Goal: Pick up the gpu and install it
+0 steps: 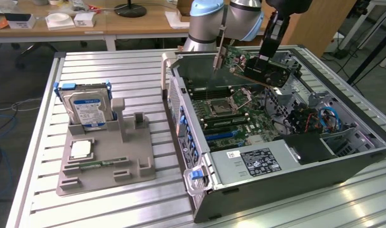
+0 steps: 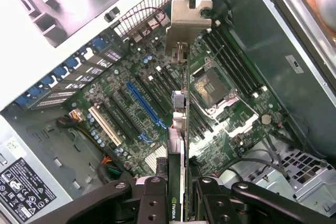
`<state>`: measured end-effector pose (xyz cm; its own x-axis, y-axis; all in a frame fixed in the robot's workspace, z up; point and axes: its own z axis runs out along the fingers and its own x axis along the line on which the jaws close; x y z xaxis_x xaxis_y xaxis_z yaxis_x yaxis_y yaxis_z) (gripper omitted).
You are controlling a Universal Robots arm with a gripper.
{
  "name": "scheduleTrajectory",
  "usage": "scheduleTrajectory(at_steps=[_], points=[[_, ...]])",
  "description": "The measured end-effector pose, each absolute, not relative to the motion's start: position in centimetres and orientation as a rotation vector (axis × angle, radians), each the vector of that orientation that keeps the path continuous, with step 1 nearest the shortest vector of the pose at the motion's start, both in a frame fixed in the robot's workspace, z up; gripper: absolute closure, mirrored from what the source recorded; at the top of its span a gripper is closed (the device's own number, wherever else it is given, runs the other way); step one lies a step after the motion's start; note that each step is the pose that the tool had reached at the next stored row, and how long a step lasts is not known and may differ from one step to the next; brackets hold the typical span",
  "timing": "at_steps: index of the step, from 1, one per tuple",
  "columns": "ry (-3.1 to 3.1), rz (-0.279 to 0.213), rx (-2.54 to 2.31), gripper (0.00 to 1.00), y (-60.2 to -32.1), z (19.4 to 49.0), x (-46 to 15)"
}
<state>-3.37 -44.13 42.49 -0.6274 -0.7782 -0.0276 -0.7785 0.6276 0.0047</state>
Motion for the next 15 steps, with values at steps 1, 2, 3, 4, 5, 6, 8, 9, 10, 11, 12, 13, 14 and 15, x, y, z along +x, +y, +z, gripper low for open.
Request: scheduleTrajectory(at_steps=[1,2,3,4,5,6,8,9,10,11,12,13,14,15], points=[[2.812,0.025,-1.349,0.74,-44.13,42.49,-3.37],[2.811,0.025,-1.352,0.74,-44.13,42.49,-3.37],[2.809,0.025,-1.355,0.74,-44.13,42.49,-3.37],[2.807,0.025,-1.358,0.74,-44.13,42.49,-3.37],[2.806,0.025,-1.362,0.74,-44.13,42.49,-3.37],[2.804,0.025,-1.365,0.74,-44.13,42.49,-3.37],[2.801,0.025,-1.372,0.74,-44.13,42.49,-3.37],[2.799,0.025,-1.376,0.74,-44.13,42.49,-3.37],[2.797,0.026,-1.380,0.74,-44.13,42.49,-3.37],[2.795,0.026,-1.383,0.74,-44.13,42.49,-3.37],[2.794,0.026,-1.387,0.74,-44.13,42.49,-3.37],[2.792,0.026,-1.390,0.74,-44.13,42.49,-3.37],[2.790,0.026,-1.393,0.74,-44.13,42.49,-3.37],[2.789,0.026,-1.397,0.74,-44.14,42.49,-3.37]])
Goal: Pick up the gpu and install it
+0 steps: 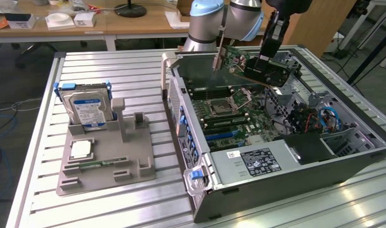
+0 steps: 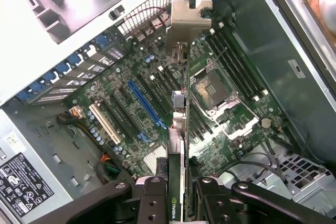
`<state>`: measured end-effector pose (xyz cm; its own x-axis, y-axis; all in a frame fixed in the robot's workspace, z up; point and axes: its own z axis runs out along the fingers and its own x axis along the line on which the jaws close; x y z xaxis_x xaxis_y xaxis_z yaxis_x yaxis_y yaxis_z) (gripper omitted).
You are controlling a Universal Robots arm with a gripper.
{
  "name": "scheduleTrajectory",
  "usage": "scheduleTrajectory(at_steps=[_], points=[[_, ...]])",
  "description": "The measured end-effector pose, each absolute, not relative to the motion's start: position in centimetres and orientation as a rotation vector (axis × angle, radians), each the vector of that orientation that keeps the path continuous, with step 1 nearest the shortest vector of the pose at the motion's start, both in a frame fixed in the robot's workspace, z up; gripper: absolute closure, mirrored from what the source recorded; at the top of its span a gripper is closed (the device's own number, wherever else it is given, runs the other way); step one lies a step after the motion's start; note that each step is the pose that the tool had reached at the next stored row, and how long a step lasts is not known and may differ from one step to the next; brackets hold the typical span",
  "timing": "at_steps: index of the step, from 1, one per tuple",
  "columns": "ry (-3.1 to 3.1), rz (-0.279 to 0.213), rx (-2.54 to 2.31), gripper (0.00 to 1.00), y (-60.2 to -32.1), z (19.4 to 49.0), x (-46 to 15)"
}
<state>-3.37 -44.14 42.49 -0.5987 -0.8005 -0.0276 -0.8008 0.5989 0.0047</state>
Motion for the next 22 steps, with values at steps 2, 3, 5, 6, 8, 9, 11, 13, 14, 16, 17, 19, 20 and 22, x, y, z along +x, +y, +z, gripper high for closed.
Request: scheduleTrajectory(at_steps=[2,3,5,6,8,9,11,13,14,16,17,19,20,22], points=[[2.785,0.026,-1.403,0.74,-44.13,42.49,-3.37],[2.784,0.026,-1.406,0.74,-44.13,42.49,-3.36],[2.781,0.026,-1.412,0.74,-44.13,42.49,-3.37],[2.779,0.026,-1.416,0.74,-44.13,42.49,-3.37],[2.774,0.026,-1.426,0.74,-44.13,42.49,-3.37],[2.772,0.026,-1.430,0.74,-44.13,42.49,-3.37],[2.768,0.026,-1.438,0.74,-44.13,42.49,-3.37],[2.762,0.027,-1.450,0.74,-44.13,42.49,-3.37],[2.757,0.027,-1.459,0.74,-44.13,42.49,-3.37],[2.746,0.027,-1.480,0.74,-44.13,42.49,-3.37],[2.740,0.027,-1.490,0.74,-44.13,42.49,-3.37],[2.730,0.027,-1.510,0.74,-44.13,42.49,-3.37],[2.725,0.027,-1.519,0.74,-44.13,42.49,-3.37],[2.714,0.028,-1.539,0.74,-44.13,42.49,-3.37]])
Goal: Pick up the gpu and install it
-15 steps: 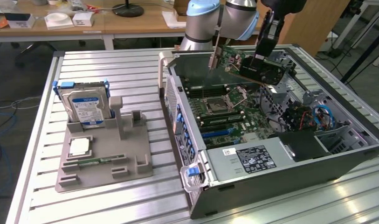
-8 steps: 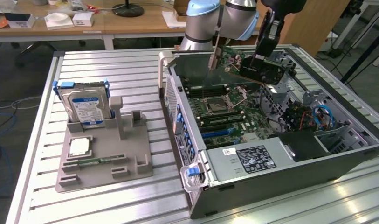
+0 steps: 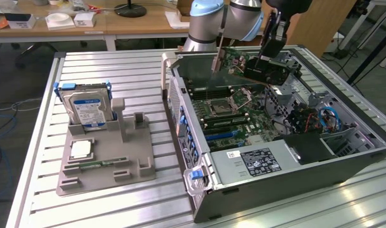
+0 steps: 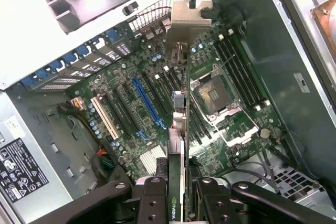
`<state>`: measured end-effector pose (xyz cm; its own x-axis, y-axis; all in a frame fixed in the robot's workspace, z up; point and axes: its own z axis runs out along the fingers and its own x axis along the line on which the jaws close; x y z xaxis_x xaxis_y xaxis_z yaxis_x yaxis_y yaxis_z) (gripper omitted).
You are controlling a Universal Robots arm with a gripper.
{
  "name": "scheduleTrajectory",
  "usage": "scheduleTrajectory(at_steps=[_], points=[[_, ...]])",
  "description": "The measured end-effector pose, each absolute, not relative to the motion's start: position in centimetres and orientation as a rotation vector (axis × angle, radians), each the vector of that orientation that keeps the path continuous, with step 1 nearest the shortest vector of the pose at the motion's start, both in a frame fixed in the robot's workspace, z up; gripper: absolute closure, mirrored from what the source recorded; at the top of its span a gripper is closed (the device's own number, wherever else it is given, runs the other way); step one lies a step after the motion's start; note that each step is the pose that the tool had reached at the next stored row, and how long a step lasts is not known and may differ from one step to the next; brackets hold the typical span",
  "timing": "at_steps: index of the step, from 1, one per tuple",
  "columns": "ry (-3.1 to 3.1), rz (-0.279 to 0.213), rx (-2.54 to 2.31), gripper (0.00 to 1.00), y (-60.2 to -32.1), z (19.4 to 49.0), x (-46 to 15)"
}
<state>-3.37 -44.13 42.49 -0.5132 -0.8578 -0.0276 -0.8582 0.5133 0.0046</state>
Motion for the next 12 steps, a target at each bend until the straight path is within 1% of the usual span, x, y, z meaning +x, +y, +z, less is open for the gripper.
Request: scheduleTrajectory(at_steps=[12], points=[[2.654,0.029,-1.641,0.74,-44.13,42.49,-3.37]])
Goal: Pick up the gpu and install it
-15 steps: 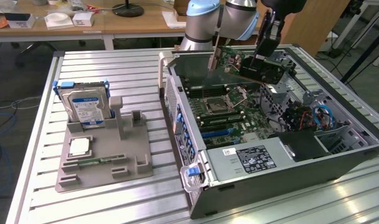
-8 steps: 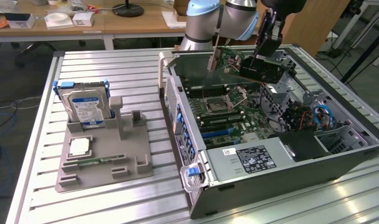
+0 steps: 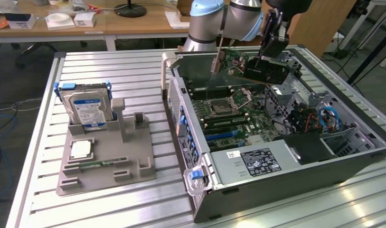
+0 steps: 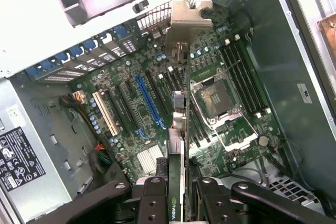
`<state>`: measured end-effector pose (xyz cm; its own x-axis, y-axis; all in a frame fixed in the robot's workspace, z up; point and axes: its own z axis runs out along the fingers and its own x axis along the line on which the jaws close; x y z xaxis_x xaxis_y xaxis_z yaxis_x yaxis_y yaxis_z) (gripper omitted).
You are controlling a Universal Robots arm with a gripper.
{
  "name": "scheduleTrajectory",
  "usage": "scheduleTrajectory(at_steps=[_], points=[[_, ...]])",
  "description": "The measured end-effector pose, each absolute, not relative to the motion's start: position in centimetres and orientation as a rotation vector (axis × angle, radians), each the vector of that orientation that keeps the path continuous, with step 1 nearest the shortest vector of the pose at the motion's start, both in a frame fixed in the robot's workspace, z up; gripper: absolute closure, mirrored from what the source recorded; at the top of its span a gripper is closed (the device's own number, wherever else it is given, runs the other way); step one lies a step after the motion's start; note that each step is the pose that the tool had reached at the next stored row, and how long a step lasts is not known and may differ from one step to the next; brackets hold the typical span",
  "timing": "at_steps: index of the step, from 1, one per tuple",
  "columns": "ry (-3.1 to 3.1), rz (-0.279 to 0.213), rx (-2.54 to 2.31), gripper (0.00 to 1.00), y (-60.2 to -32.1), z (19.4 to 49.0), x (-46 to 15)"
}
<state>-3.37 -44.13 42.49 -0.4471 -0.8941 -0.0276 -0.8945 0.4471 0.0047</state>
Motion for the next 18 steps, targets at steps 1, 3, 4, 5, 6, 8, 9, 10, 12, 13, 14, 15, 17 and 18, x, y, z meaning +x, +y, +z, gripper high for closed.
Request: scheduleTrajectory(at_steps=[1,3,4,5,6,8,9,10,12,13,14,15,17,18], points=[[2.649,0.029,-1.649,0.74,-44.13,42.49,-3.37],[2.640,0.029,-1.665,0.74,-44.13,42.49,-3.37],[2.635,0.029,-1.672,0.74,-44.13,42.49,-3.37],[2.630,0.029,-1.680,0.74,-44.13,42.49,-3.37],[2.624,0.029,-1.689,0.74,-44.13,42.49,-3.37],[2.615,0.030,-1.704,0.74,-44.13,42.49,-3.37],[2.610,0.030,-1.712,0.74,-44.13,42.49,-3.37],[2.605,0.030,-1.720,0.74,-44.13,42.50,-3.37],[2.594,0.030,-1.736,0.74,-44.14,42.49,-3.37],[2.589,0.030,-1.743,0.74,-44.13,42.49,-3.37],[2.584,0.030,-1.751,0.74,-44.13,42.49,-3.37],[2.579,0.030,-1.758,0.74,-44.13,42.49,-3.37],[2.569,0.031,-1.773,0.74,-44.13,42.49,-3.37],[2.563,0.031,-1.781,0.74,-44.13,42.49,-3.37]])
